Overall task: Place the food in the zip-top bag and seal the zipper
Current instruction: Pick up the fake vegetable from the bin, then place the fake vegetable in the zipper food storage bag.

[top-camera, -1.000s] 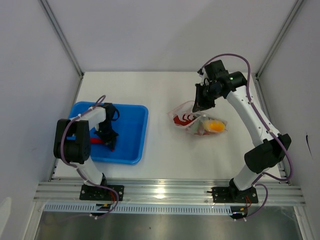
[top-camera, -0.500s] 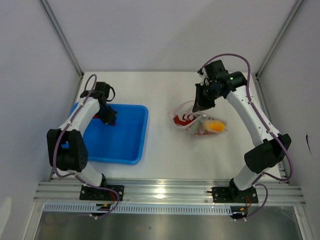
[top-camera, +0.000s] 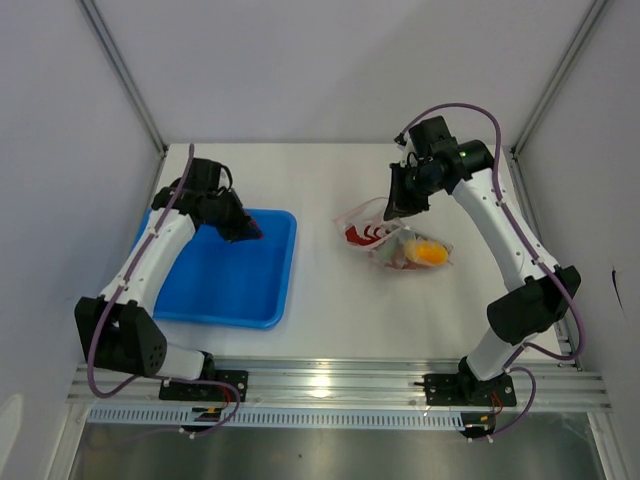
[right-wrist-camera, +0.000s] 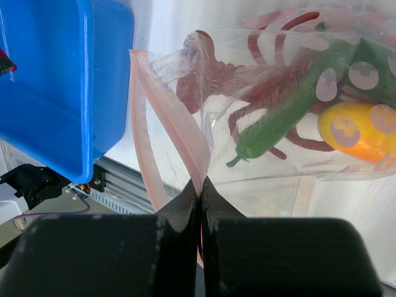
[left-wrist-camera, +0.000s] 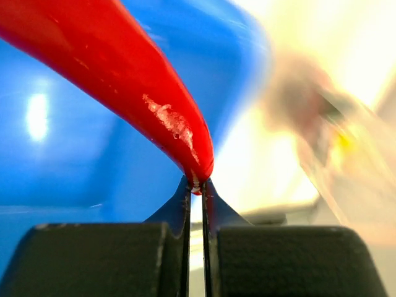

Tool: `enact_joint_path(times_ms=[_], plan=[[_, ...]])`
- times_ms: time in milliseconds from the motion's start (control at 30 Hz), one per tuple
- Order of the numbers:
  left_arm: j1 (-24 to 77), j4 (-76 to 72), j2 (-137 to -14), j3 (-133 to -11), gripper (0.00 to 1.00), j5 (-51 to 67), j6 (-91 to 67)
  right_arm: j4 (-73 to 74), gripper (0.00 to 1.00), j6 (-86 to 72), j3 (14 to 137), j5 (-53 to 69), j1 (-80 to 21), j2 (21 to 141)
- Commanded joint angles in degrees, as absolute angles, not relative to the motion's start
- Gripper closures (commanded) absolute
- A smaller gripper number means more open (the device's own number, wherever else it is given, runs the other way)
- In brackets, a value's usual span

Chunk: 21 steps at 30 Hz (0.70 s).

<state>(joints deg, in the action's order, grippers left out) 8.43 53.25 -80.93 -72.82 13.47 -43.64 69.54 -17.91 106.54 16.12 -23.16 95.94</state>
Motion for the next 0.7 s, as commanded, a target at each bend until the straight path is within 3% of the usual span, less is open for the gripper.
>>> enact_joint_path(times_ms=[0,167,400,667], plan=[[12.30,43.62,-77.61,-76.90,0.99,30.30,-37.36,68.64,1.00,-17.58,110.12,16.26,-23.73,95.54],[16.43,37.53,-77.25,-76.64,0.99,47.15,-36.47,68.91,1.00,-17.49,111.88,15.12,-24.34,95.98],[23.64,42.09,-79.80,-80.68,1.00,58.87,-34.01,67.68,1.00,-16.26,111.62,10.90,-27.85,95.63],[30.75,32.99,-77.08,-76.66,0.99,70.04,-43.58,60.48,1.00,-15.91,103.11,10.19,-29.62,89.49]])
